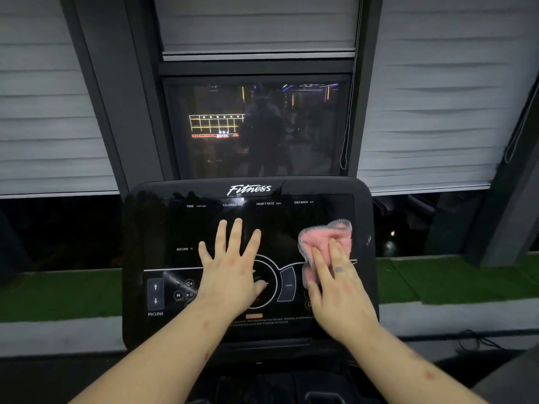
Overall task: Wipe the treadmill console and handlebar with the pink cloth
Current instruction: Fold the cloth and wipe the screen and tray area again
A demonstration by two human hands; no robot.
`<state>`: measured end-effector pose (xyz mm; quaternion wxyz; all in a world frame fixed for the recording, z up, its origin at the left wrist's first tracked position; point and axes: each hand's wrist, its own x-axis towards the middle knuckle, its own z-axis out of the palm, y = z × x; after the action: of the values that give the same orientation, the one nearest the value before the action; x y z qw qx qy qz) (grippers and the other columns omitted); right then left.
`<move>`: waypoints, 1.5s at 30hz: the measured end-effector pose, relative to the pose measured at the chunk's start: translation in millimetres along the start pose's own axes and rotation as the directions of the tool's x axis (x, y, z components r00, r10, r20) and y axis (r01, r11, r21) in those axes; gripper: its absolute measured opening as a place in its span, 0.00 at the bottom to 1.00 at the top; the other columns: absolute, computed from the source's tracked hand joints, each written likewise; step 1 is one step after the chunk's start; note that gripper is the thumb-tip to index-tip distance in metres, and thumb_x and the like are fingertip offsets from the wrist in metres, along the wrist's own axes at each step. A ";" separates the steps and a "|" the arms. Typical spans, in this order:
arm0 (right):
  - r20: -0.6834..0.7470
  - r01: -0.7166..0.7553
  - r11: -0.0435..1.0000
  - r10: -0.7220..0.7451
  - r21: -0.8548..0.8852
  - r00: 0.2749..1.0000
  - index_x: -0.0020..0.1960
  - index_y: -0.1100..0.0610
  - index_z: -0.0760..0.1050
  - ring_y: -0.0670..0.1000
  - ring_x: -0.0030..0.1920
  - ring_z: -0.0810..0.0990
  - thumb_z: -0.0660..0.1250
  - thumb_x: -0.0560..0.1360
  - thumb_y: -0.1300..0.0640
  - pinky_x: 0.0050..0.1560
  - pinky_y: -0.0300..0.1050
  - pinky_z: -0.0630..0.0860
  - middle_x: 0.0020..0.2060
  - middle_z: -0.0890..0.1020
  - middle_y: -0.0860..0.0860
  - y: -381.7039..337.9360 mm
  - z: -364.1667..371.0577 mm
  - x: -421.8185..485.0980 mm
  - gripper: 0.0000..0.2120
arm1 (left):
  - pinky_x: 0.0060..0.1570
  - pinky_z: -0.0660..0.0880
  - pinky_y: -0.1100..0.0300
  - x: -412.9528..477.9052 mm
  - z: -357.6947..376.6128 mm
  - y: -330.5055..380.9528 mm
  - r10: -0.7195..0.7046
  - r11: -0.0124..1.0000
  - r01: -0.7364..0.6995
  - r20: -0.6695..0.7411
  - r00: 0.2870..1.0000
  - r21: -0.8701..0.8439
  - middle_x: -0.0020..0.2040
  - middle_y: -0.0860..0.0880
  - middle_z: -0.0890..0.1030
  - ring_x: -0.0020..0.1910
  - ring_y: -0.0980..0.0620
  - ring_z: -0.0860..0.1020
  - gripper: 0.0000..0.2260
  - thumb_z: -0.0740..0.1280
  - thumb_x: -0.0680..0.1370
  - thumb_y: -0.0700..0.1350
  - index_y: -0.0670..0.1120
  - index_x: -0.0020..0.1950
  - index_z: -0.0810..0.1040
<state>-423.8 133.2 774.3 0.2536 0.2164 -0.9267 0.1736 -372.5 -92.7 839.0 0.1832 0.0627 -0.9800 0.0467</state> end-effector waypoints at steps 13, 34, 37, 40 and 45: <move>-0.038 -0.018 0.999 0.016 -0.051 0.999 0.84 0.50 0.55 0.62 0.79 0.60 0.45 0.82 0.42 0.78 0.58 0.62 0.83 0.54 0.60 41.6 -34.5 58.0 0.32 | 0.76 0.47 0.27 16.3 -6.2 68.2 0.082 0.996 -0.083 -0.030 0.996 -0.022 0.82 0.45 0.33 0.81 0.39 0.31 0.47 0.69 0.77 0.64 0.57 0.83 0.40; -0.101 0.039 0.999 -0.036 0.024 0.994 0.84 0.51 0.54 0.61 0.82 0.56 0.61 0.83 0.55 0.76 0.59 0.66 0.82 0.54 0.61 73.3 -37.4 79.9 0.31 | 0.76 0.48 0.27 14.8 2.6 73.0 0.054 0.998 -0.054 0.025 0.998 0.024 0.82 0.44 0.32 0.80 0.39 0.29 0.46 0.69 0.78 0.63 0.56 0.84 0.41; -0.079 0.045 0.998 -0.042 0.036 0.996 0.84 0.49 0.48 0.60 0.82 0.53 0.60 0.82 0.56 0.77 0.58 0.65 0.83 0.50 0.59 72.4 -31.2 72.0 0.35 | 0.76 0.47 0.28 15.1 2.9 74.2 0.044 0.999 -0.045 0.024 0.999 0.022 0.82 0.44 0.32 0.80 0.39 0.29 0.47 0.70 0.77 0.63 0.57 0.84 0.41; -0.097 0.034 0.995 -0.025 0.093 0.995 0.85 0.48 0.47 0.60 0.82 0.56 0.66 0.79 0.61 0.77 0.57 0.67 0.83 0.51 0.59 75.5 -10.5 24.8 0.42 | 0.76 0.47 0.28 15.0 2.8 73.8 0.041 0.999 -0.042 0.024 0.999 0.026 0.82 0.44 0.32 0.80 0.39 0.29 0.47 0.70 0.77 0.63 0.57 0.83 0.41; -0.061 0.081 0.994 -0.077 0.067 0.995 0.84 0.51 0.53 0.55 0.83 0.51 0.71 0.75 0.64 0.74 0.58 0.69 0.84 0.47 0.54 88.7 24.7 -62.1 0.44 | 0.76 0.47 0.28 15.5 5.8 74.0 0.048 0.998 -0.048 0.012 0.999 0.026 0.83 0.44 0.33 0.80 0.39 0.29 0.47 0.70 0.77 0.64 0.56 0.84 0.42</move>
<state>-428.6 217.0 701.6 0.2797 0.2565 -0.9029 0.2018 -399.2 -22.0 834.2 0.1756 0.0417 -0.9815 0.0638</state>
